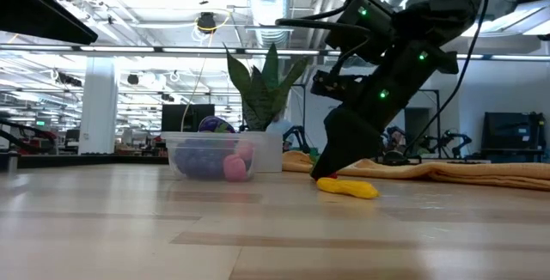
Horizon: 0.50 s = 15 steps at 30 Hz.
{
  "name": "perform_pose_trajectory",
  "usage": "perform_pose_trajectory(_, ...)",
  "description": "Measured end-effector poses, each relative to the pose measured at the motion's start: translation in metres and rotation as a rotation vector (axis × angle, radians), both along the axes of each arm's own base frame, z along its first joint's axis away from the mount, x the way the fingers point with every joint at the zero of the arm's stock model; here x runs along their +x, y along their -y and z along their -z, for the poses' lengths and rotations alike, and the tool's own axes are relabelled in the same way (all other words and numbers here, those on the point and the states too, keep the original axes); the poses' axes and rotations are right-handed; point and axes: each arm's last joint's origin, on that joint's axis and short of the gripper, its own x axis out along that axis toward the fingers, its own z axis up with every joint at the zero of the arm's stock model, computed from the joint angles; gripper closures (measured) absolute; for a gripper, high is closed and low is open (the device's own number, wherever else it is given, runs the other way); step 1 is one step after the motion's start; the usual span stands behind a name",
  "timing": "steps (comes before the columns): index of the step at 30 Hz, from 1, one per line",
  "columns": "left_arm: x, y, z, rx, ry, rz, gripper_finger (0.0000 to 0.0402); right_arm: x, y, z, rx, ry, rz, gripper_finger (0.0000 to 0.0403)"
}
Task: Pick and placing Produce into tupperware
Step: Put the strawberry into the transparent bin
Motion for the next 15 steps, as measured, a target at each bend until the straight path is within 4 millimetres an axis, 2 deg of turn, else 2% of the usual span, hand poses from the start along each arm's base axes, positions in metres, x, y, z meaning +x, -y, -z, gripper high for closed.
perform_pose_trajectory(10, 0.0, 0.0, 0.0, 0.0, 0.001, 0.0, 0.0174, 0.0, 0.0, 0.0, -0.001, 0.0, 0.0, 0.0272)
perform_pose_trajectory(15, 0.0, 0.0, 0.0, 0.001, 0.001, 0.0, 0.0174, 0.0, 0.0001, 0.0, -0.001, 0.0, 0.0, 0.0261)
